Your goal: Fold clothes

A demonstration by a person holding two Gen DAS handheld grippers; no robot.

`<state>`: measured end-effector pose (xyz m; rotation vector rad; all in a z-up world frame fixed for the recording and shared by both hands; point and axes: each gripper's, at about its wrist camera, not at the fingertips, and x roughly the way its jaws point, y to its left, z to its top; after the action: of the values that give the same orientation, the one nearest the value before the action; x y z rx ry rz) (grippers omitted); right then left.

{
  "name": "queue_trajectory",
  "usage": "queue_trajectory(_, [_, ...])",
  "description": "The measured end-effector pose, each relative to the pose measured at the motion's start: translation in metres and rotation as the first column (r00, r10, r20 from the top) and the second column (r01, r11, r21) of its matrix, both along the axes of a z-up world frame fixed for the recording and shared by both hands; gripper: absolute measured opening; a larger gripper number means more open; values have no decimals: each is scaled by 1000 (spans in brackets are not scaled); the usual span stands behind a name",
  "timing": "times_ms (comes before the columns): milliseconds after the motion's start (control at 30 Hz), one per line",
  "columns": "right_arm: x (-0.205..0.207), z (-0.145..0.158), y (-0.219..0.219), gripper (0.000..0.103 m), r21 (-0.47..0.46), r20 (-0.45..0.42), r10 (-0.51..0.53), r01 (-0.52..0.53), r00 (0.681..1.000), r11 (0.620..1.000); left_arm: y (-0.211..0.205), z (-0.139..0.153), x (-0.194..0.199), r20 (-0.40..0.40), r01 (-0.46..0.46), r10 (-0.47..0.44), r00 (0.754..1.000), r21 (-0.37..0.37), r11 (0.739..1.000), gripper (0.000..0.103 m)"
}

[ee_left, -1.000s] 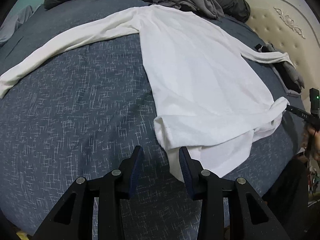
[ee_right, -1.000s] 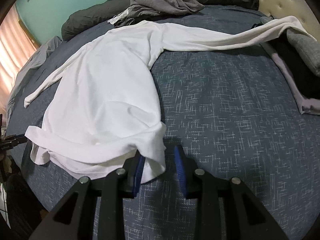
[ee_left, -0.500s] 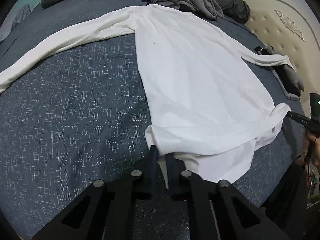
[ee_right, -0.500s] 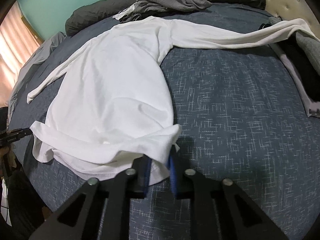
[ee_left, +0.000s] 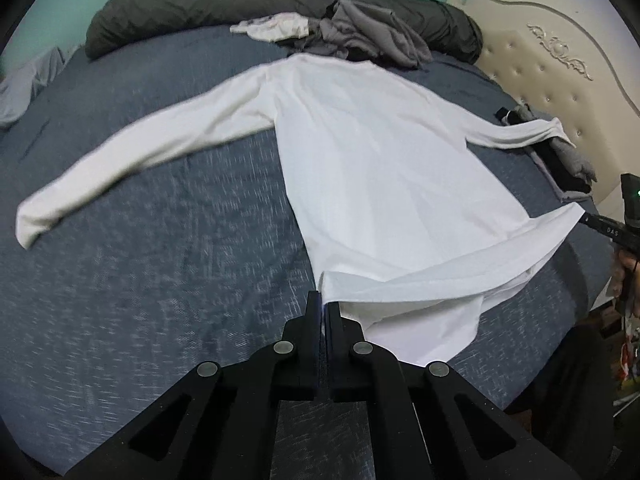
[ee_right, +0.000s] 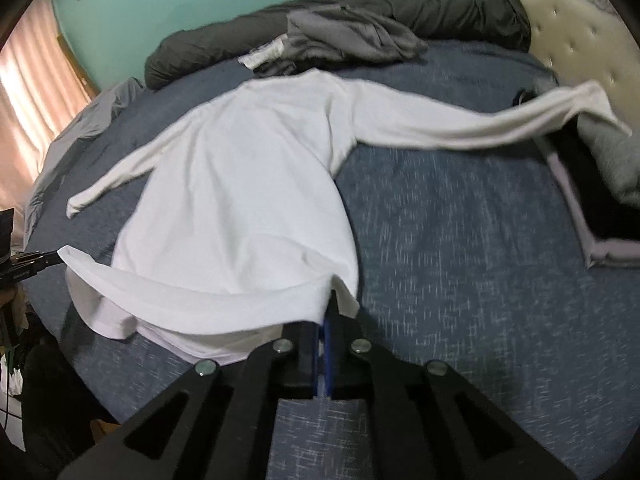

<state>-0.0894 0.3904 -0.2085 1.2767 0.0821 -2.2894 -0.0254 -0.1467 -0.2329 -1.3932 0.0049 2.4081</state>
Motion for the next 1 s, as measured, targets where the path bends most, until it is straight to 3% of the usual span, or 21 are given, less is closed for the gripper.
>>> queue_trajectory(167, [8,40,-4,1,-22,-55,20,-21,998,1000,-11,38,7,-63,-2,1,998,-13,1000,1])
queue_trajectory(400, [33,86,-10,1,-26,-127,59,-62,990,998,-19,67,27,-103,-2,0,995,-21,1000,1])
queue_trajectory(767, [70,120,-1,1,-23,-178,85,-90,980,996,-26,105,72,-178,42,-53,983,-70,997,1])
queue_trajectory(1000, [93,110,13,1,6,-160,125,-126,979,992,-35,95,94,-157,56,-69,985,-88,995,1])
